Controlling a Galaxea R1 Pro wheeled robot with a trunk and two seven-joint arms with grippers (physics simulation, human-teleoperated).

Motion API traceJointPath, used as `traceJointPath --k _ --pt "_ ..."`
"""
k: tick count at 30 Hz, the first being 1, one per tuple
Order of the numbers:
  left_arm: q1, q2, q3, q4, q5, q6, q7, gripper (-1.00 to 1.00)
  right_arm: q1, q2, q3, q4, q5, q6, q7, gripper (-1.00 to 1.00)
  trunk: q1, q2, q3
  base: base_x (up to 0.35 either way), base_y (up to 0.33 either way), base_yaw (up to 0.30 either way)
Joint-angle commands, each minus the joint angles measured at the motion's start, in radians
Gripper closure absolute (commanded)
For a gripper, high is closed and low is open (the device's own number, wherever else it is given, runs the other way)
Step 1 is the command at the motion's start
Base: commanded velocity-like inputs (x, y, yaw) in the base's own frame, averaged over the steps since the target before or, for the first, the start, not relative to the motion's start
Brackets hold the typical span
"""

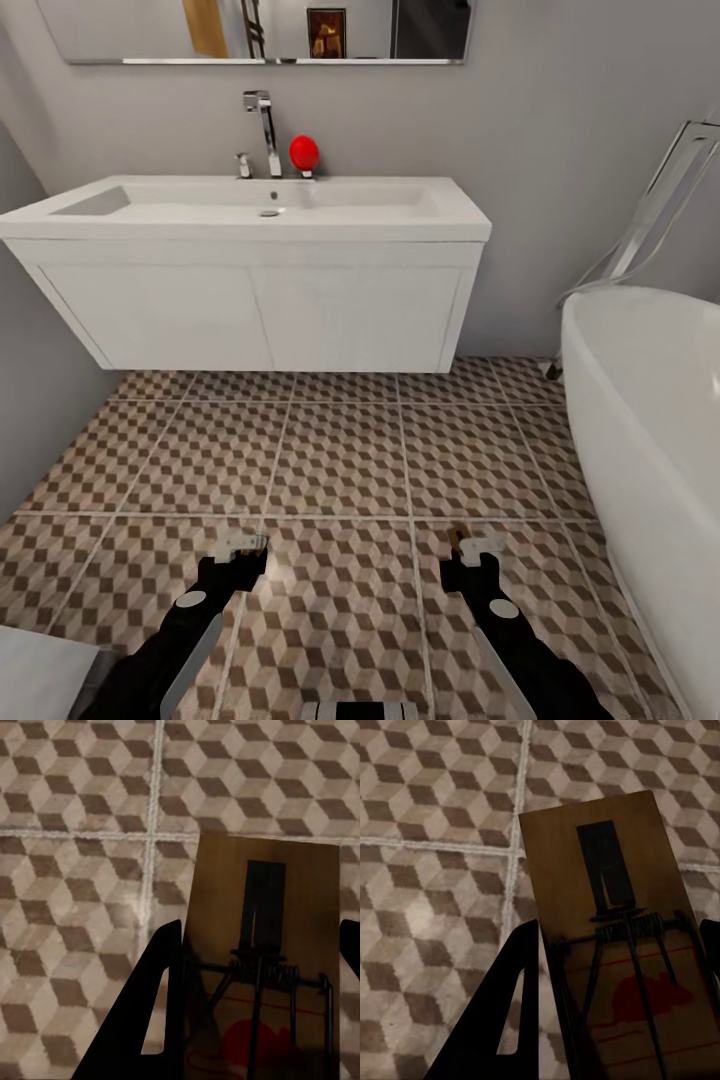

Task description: Take the four mousetraps from the cabinet in the bathroom and place them on the bathroom floor. Make sure all four end up on the same floor surface, and ensure that at least two of them are either under or directly next to the same bathroom sink.

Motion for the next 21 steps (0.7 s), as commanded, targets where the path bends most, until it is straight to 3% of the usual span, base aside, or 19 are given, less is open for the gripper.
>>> traceJointPath --k 1,21 --pt "-0.001 0.002 -0.005 -0.002 0.008 0.004 0.012 1.00 -0.001 -0.001 0.005 -0.002 -0.009 0.004 -0.007 1.00 0.004 -0.008 -0.006 0.000 0.000 0.000" --pt "-0.001 0.000 -0.006 0.009 0.008 0.004 0.012 1.00 -0.001 -0.001 0.005 -0.002 -0.009 0.004 -0.007 1.00 0.080 -0.148 -0.100 0.000 0.000 0.000"
